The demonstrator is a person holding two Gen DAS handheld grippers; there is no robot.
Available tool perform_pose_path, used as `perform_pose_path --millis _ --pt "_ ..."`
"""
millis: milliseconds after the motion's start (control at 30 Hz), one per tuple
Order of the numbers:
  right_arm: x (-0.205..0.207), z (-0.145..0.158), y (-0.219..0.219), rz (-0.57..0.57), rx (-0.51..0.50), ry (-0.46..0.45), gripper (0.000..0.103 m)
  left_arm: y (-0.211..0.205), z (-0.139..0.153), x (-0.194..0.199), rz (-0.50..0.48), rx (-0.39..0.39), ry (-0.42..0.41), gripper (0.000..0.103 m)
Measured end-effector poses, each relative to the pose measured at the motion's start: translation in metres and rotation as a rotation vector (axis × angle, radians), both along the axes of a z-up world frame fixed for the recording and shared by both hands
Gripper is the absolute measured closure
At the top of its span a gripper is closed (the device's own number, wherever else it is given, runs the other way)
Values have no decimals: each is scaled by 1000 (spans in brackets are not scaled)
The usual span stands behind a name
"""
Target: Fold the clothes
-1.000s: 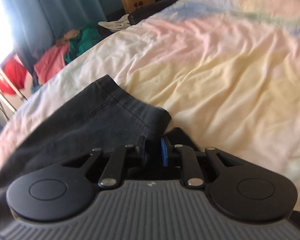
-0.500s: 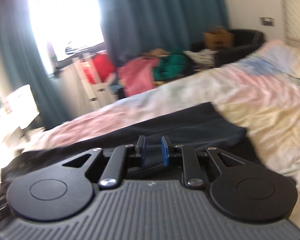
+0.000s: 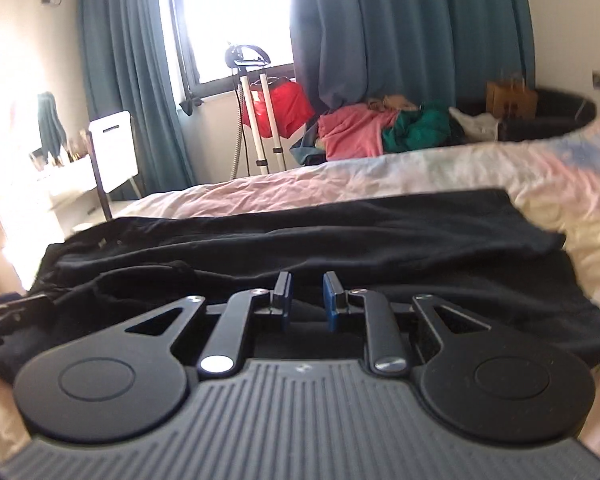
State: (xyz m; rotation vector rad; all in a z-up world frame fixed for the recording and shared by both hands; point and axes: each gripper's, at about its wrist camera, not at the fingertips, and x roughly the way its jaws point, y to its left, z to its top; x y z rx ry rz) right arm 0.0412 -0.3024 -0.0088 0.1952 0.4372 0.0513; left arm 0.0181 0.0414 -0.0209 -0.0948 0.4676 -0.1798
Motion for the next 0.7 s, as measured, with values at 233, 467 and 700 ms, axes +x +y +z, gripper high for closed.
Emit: perform_pose_path --millis 233,467,700 --pt "3 -15 -16 -63 100 48 51 41 -12 26 146 -44 103 8" --pt "3 -25 -34 -73 225 71 31 140 5 21 459 -191 166 4" --pt "0 -30 -59 -91 365 59 31 246 -5 -5 755 -442 227 1"
